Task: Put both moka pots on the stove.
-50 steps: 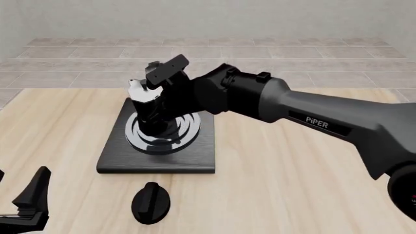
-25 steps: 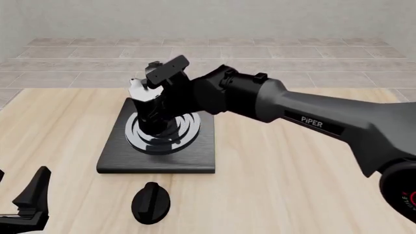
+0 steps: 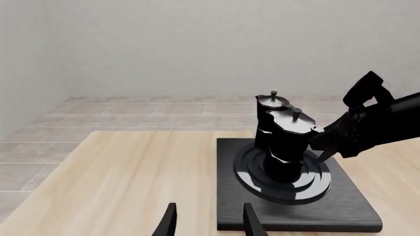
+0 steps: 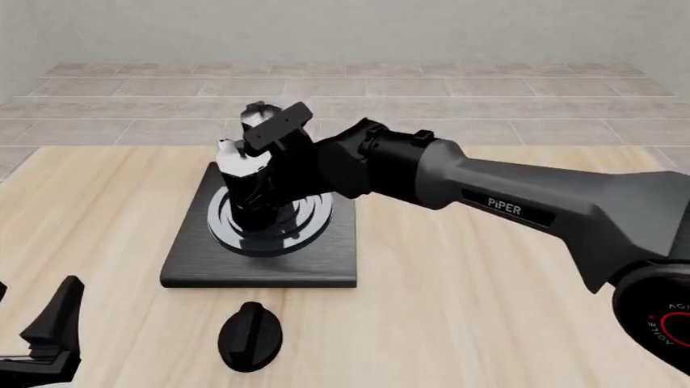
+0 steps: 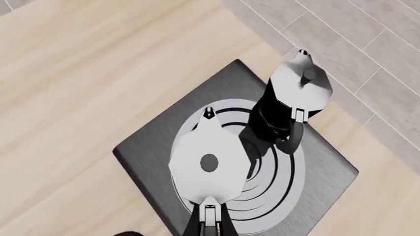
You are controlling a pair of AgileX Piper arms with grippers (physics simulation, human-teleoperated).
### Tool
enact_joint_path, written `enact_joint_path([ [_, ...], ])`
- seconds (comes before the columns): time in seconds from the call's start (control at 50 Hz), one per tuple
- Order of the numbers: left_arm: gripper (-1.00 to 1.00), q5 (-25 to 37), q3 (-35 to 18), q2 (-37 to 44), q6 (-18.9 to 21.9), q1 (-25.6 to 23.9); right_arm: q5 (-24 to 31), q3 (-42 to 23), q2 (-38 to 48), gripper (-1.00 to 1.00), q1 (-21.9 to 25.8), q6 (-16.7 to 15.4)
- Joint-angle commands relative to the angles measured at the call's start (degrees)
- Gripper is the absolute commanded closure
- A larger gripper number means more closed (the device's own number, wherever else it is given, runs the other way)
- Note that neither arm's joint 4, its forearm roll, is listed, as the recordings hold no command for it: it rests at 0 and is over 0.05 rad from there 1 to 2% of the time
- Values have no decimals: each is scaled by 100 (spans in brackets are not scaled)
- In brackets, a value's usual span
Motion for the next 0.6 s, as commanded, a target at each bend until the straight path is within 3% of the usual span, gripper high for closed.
enact_joint_path([
  [0.02,-100,12,3,-15,-4,4,-112,-130,-52,100,2,77],
  [0.6,-100,-12,-3,26,-15,-4,-41,-344,348,100,-61,30],
])
